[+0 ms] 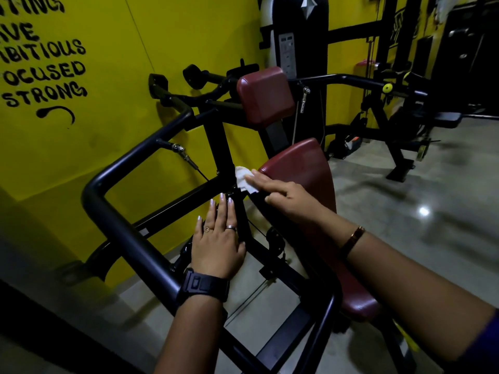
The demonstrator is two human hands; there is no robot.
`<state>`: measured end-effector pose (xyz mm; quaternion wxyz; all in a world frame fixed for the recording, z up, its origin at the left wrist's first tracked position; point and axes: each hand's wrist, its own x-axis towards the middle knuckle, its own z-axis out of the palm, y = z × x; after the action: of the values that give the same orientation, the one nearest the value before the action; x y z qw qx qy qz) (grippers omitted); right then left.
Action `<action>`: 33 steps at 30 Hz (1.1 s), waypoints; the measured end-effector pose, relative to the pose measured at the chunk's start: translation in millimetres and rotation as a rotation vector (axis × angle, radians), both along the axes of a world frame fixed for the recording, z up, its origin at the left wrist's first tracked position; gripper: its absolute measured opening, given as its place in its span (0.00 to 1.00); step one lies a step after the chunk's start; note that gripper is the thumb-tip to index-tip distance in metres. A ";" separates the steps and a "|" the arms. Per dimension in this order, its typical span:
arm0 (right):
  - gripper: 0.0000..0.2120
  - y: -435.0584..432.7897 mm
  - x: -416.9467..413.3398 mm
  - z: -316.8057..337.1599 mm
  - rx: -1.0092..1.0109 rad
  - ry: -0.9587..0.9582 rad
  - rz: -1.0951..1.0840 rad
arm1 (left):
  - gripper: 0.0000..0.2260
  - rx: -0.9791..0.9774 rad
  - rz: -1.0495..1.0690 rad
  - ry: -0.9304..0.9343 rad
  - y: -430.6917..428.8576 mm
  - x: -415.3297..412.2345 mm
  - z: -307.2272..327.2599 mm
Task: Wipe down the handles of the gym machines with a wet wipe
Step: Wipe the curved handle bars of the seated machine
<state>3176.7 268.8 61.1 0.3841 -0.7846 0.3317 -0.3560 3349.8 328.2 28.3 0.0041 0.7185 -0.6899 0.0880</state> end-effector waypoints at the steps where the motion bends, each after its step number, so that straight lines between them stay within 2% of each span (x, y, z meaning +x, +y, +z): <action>1: 0.29 0.1 0.0 1.2 0.108 -0.067 0.014 | 0.39 -0.005 -0.001 0.003 0.0 0.3 -0.1; 4: 0.37 5.4 -1.2 0.6 0.496 -0.267 -0.022 | 0.39 -0.011 -0.005 0.016 0.6 1.0 -0.1; 5: 0.32 6.5 -3.3 -4.4 0.575 -0.330 -0.016 | 0.39 -0.012 -0.006 0.014 0.5 1.0 0.0; 6: 0.26 8.0 -6.4 -8.9 0.613 -0.365 -0.003 | 0.39 -0.013 -0.006 0.010 0.7 1.1 -0.2; 7: 0.24 8.8 -9.7 -14.7 0.644 -0.405 0.005 | 0.39 -0.011 -0.005 0.010 0.6 1.1 -0.2; 12: 0.28 27.1 -33.3 -46.4 0.739 -0.520 0.036 | 0.39 -0.015 -0.005 0.012 0.7 1.2 -0.7; 14: 0.30 40.3 -43.0 -55.8 0.614 -0.485 0.056 | 0.39 -0.014 -0.005 0.006 0.7 0.8 -0.8; 17: 0.27 57.1 -54.2 -64.1 0.214 -0.380 0.019 | 0.39 -0.013 -0.002 0.008 0.9 -0.1 -1.0; 20: 0.26 65.0 -53.6 -66.8 -0.176 -0.108 -0.094 | 0.38 -0.026 -0.006 0.010 1.2 -0.2 -1.1; 24: 0.29 59.7 -37.1 -59.7 -0.563 0.256 -0.238 | 0.39 -0.033 -0.006 0.006 1.3 -0.3 -1.6; 28: 0.29 40.9 -8.1 -40.0 -0.786 0.476 -0.302 | 0.39 -0.028 -0.005 0.018 0.7 -0.4 -1.9; 33: 0.29 24.0 26.9 -20.2 -0.909 0.753 -0.342 | 0.37 -0.016 -0.009 0.039 -0.8 1.1 -1.8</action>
<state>3203.6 292.8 40.9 -0.1951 -0.8776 0.3805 -0.2169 3350.9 327.4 26.5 0.0234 0.7168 -0.6923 0.0795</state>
